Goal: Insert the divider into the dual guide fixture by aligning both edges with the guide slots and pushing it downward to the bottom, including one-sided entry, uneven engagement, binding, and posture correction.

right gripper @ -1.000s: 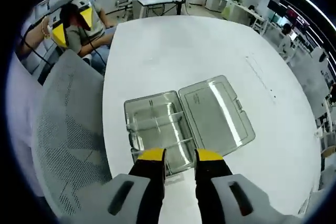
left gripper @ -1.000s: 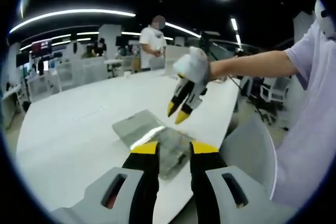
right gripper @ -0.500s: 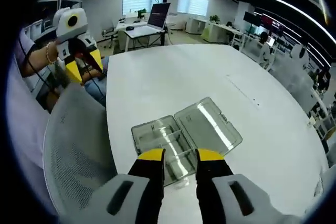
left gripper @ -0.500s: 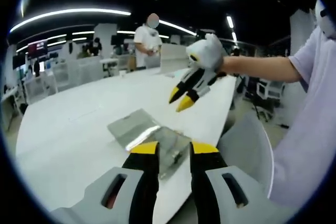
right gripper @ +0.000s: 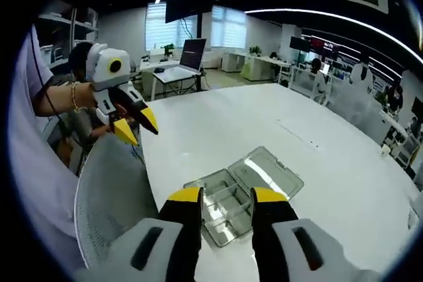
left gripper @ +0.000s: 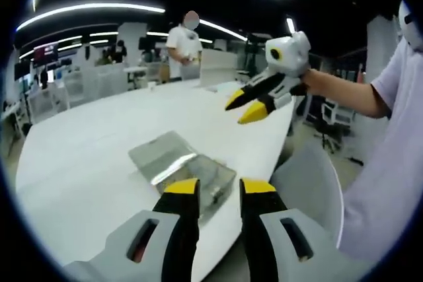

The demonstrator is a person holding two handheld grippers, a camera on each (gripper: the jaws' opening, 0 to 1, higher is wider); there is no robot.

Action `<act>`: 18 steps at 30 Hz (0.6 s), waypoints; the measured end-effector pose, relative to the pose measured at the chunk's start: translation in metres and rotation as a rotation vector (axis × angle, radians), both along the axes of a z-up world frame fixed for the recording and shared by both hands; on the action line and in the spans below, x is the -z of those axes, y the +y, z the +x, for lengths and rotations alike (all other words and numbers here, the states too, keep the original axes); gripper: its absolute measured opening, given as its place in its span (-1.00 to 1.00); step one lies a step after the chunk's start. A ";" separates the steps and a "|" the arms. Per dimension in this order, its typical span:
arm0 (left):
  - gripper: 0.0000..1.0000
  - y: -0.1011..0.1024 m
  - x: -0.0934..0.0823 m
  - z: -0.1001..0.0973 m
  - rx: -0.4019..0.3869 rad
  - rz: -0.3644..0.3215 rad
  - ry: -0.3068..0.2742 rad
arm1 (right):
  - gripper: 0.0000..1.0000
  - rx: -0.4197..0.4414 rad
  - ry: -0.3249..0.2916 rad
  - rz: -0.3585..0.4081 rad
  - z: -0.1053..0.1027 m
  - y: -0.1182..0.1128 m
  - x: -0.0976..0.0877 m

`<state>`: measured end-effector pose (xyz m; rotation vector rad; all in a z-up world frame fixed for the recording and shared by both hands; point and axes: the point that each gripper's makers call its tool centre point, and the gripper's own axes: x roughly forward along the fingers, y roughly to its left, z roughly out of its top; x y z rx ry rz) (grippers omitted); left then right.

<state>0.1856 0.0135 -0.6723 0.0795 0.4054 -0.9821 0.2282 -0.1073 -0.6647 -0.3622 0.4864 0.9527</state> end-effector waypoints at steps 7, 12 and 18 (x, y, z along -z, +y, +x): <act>-0.57 0.009 0.005 0.004 -0.030 0.006 0.015 | -0.47 0.004 -0.048 0.043 -0.018 0.007 -0.012; -0.55 0.012 0.007 0.005 -0.048 0.010 0.021 | -0.45 0.021 -0.100 0.036 -0.028 0.008 -0.010; -0.52 0.016 0.013 0.006 -0.065 0.023 0.035 | -0.42 0.027 -0.091 0.051 -0.045 0.008 0.003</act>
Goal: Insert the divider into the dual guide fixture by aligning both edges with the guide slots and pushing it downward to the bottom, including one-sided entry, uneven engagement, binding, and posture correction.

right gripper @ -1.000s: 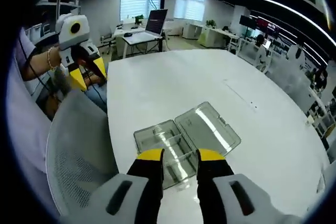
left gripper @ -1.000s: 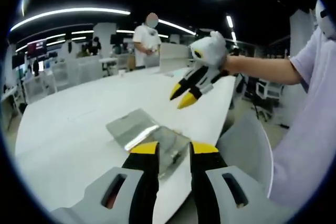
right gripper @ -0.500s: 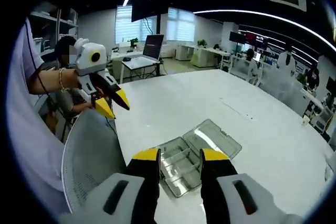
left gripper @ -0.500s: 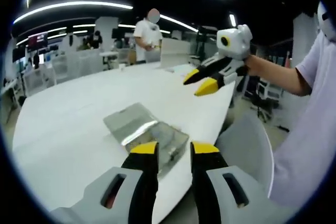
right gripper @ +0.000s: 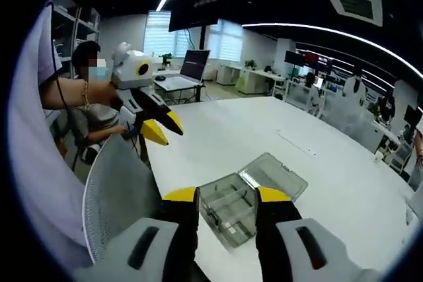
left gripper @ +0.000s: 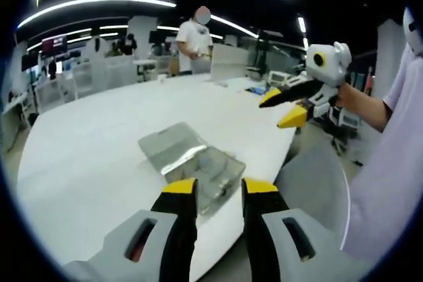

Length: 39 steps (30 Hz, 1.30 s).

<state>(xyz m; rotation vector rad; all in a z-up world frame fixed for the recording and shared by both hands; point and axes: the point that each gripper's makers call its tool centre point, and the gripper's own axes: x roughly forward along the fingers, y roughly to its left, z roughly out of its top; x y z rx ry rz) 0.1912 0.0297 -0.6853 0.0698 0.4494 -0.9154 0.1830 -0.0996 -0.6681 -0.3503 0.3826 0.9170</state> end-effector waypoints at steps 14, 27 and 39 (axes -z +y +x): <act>-0.35 0.015 0.024 0.002 -0.048 0.090 0.068 | -0.27 -0.005 0.075 -0.045 -0.039 -0.022 0.021; -0.29 0.038 0.046 0.002 -0.120 0.145 0.145 | -0.19 0.000 0.135 0.013 -0.059 -0.026 0.027; -0.21 0.050 0.048 0.013 -0.167 0.209 0.192 | -0.18 -0.003 0.158 0.030 -0.066 -0.020 0.035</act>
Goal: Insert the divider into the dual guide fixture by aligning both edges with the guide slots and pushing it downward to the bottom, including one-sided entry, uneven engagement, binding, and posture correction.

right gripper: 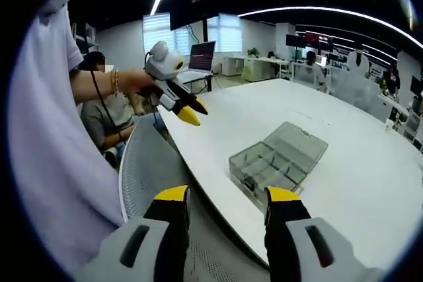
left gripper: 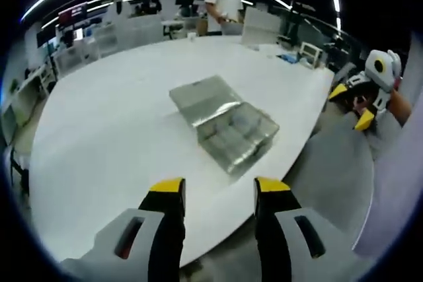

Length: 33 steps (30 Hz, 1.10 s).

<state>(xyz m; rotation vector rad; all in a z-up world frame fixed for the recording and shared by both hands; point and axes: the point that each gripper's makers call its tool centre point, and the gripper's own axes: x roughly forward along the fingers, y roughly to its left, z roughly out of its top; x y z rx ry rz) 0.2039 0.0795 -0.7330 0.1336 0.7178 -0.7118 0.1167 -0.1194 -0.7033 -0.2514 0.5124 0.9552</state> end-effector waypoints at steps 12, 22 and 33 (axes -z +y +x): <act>-0.15 0.021 0.001 0.021 -0.077 0.069 0.050 | -0.18 0.016 0.009 0.026 0.000 -0.001 0.001; -0.06 0.036 0.010 0.036 -0.156 0.087 0.142 | -0.12 0.010 0.012 0.042 0.000 0.002 0.001; -0.05 0.052 0.024 0.046 -0.221 0.087 0.216 | 0.02 -0.004 0.010 0.041 -0.002 0.005 0.002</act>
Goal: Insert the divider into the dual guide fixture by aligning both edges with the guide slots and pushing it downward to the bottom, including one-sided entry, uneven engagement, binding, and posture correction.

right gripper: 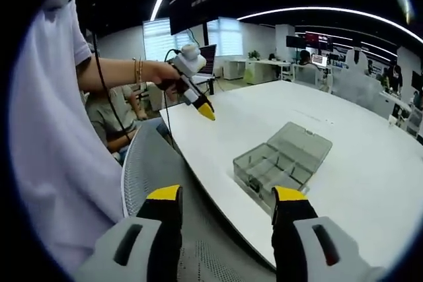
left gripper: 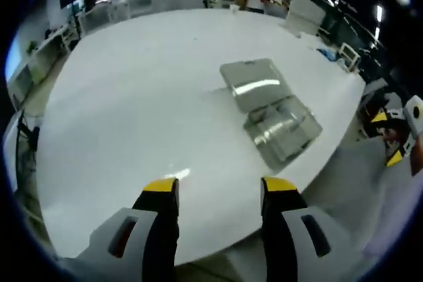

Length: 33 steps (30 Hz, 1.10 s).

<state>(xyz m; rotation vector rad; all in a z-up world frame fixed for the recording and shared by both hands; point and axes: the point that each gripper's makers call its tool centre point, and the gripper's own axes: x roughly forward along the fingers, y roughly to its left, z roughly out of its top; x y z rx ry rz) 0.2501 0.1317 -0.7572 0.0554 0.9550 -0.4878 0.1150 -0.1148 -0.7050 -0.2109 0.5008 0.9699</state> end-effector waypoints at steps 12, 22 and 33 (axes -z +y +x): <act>0.02 0.013 0.017 0.018 -0.157 0.013 0.087 | 0.04 0.014 -0.009 0.017 0.001 -0.002 -0.002; 0.08 0.017 0.038 0.024 -0.256 0.021 0.177 | 0.03 0.032 -0.015 0.036 0.004 -0.005 -0.005; 0.07 0.030 0.063 0.026 -0.356 0.038 0.291 | 0.02 0.053 -0.017 0.052 0.005 -0.008 -0.005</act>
